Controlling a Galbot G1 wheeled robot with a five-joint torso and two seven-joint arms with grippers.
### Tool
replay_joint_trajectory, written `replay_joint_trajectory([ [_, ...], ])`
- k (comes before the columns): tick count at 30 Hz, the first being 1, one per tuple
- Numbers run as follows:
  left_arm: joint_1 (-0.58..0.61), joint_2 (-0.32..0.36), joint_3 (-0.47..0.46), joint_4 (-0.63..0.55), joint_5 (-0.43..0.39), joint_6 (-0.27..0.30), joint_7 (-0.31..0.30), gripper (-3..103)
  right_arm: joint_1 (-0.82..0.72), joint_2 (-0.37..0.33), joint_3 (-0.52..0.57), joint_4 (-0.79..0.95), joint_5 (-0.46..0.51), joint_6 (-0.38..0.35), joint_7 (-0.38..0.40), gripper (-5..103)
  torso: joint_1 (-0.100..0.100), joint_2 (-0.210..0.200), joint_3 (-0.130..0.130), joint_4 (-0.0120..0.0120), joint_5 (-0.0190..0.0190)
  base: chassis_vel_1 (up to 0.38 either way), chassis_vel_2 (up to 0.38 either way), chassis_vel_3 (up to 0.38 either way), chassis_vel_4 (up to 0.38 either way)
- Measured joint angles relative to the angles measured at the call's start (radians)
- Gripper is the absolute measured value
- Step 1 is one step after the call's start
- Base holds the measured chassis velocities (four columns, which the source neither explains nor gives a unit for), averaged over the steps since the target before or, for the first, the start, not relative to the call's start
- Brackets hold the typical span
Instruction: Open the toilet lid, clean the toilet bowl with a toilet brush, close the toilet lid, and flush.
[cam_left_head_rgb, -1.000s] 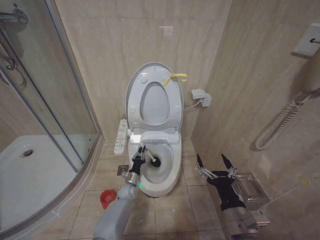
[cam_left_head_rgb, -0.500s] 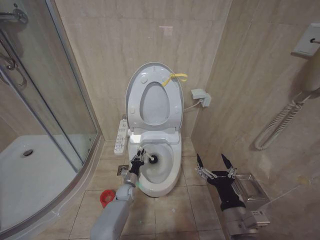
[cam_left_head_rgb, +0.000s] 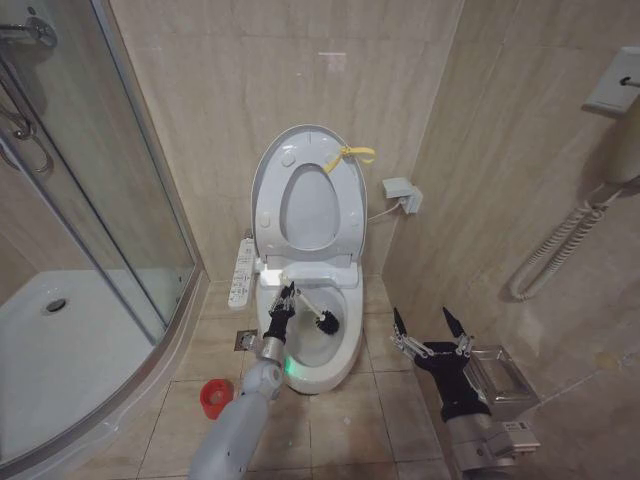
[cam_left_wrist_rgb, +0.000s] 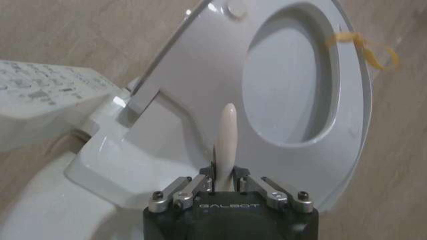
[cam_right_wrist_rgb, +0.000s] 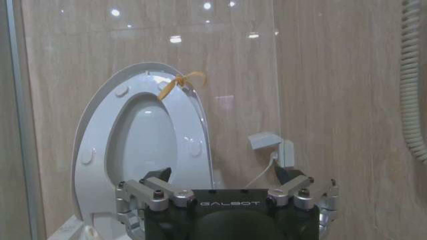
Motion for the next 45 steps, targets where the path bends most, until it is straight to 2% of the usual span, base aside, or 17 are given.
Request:
replay_joint_trajectory([
  [1, -0.004, -0.002, -0.003, 0.019, 0.024, -0.007, 0.002, 18, 0.0, 0.0, 0.0, 0.0, 0.0, 0.0, 0.0, 100, 0.0, 0.0, 0.0, 0.0001, -0.0002, 0.0, 0.0, 0.0, 0.0],
  [3, -0.008, 0.0, -0.019, 0.061, 0.152, -0.032, -0.006, 18, 0.0, 0.0, 0.0, 0.0, 0.0, 0.0, 0.0, 100, 0.0, 0.0, 0.0, 0.0005, 0.0001, 0.0, 0.0, 0.0, 0.0],
  [4, -0.008, 0.0, -0.019, 0.061, 0.152, -0.032, -0.006, 18, 0.0, 0.0, 0.0, 0.0, 0.0, 0.0, 0.0, 100, 0.0, 0.0, 0.0, 0.0005, 0.0001, 0.0, 0.0, 0.0, 0.0],
  [8, 0.001, 0.018, -0.048, 0.077, 0.362, -0.058, -0.019, 17, 0.0, 0.0, 0.0, 0.0, 0.0, 0.0, 0.0, 100, 0.0, 0.0, 0.0, 0.0007, 0.0001, 0.0, 0.0, 0.0, 0.0],
  [17, 0.009, 0.028, -0.069, 0.059, 0.488, -0.09, -0.055, 18, 0.0, 0.0, 0.0, 0.0, 0.0, 0.0, 0.0, 100, 0.0, 0.0, 0.0, -0.0003, -0.0003, 0.0, 0.0, 0.0, 0.0],
  [20, 0.007, 0.027, -0.072, 0.059, 0.494, -0.092, -0.057, 18, 0.0, 0.0, 0.0, 0.0, 0.0, 0.0, 0.0, 100, 0.0, 0.0, 0.0, -0.0003, -0.0002, 0.0, 0.0, 0.0, 0.0],
  [23, 0.008, 0.028, -0.067, 0.062, 0.454, -0.092, -0.044, 17, 0.0, 0.0, 0.0, 0.0, 0.0, 0.0, 0.0, 100, 0.0, 0.0, 0.0, 0.0, -0.0003, 0.0, 0.0, 0.0, 0.0],
  [26, 0.008, 0.017, -0.005, 0.063, 0.136, -0.095, 0.0, 17, 0.0, 0.0, 0.0, 0.0, 0.0, 0.0, 0.0, 100, 0.0, 0.0, 0.0, 0.0008, 0.0002, 0.0, 0.0, 0.0, 0.0],
  [27, 0.01, 0.008, 0.005, 0.058, 0.063, -0.092, 0.005, 17, 0.0, 0.0, 0.0, 0.0, 0.0, 0.0, 0.0, 100, 0.0, 0.0, 0.0, 0.0002, -0.0002, 0.0, 0.0, 0.0, 0.0],
  [28, 0.01, 0.008, 0.005, 0.058, 0.063, -0.092, 0.005, 17, 0.0, 0.0, 0.0, 0.0, 0.0, 0.0, 0.0, 100, 0.0, 0.0, 0.0, 0.0002, -0.0002, 0.0, 0.0, 0.0, 0.0],
  [30, 0.024, -0.007, 0.011, 0.032, -0.012, -0.073, 0.011, 18, 0.0, 0.0, 0.0, 0.0, 0.0, 0.0, 0.0, 100, 0.0, 0.0, 0.0, -0.0001, 0.0001, 0.0, 0.0, 0.0, 0.0],
  [36, 0.072, 0.021, 0.012, -0.047, -0.062, -0.039, 0.021, 18, 0.0, 0.0, 0.0, 0.0, 0.0, 0.0, 0.0, 100, 0.0, 0.0, 0.0, 0.0004, 0.0, 0.0, 0.0, 0.0, 0.0],
  [39, 0.079, 0.036, 0.005, -0.047, -0.049, -0.041, 0.035, 18, 0.0, 0.0, 0.0, 0.0, 0.0, 0.0, 0.0, 100, 0.0, 0.0, 0.0, 0.0, -0.0002, 0.0, 0.0, 0.0, 0.0],
  [41, 0.08, 0.051, -0.023, -0.01, 0.096, -0.056, 0.036, 18, 0.0, 0.0, 0.0, 0.0, 0.0, 0.0, 0.0, 100, 0.0, 0.0, 0.0, 0.0, -0.0002, 0.0, 0.0, 0.0, 0.0],
  [42, 0.08, 0.051, -0.023, -0.01, 0.096, -0.056, 0.036, 18, 0.0, 0.0, 0.0, 0.0, 0.0, 0.0, 0.0, 100, 0.0, 0.0, 0.0, 0.0, -0.0002, 0.0, 0.0, 0.0, 0.0],
  [43, 0.08, 0.059, -0.042, 0.014, 0.201, -0.074, 0.037, 18, 0.0, 0.0, 0.0, 0.0, 0.0, 0.0, 0.0, 100, 0.0, 0.0, 0.0, 0.0004, -0.0001, 0.0, 0.0, 0.0, 0.0],
  [45, 0.08, 0.063, -0.053, 0.029, 0.301, -0.085, 0.034, 18, 0.0, 0.0, 0.0, 0.0, 0.0, 0.0, 0.0, 100, 0.0, 0.0, 0.0, 0.0006, -0.0002, 0.0, 0.0, 0.0, 0.0],
])
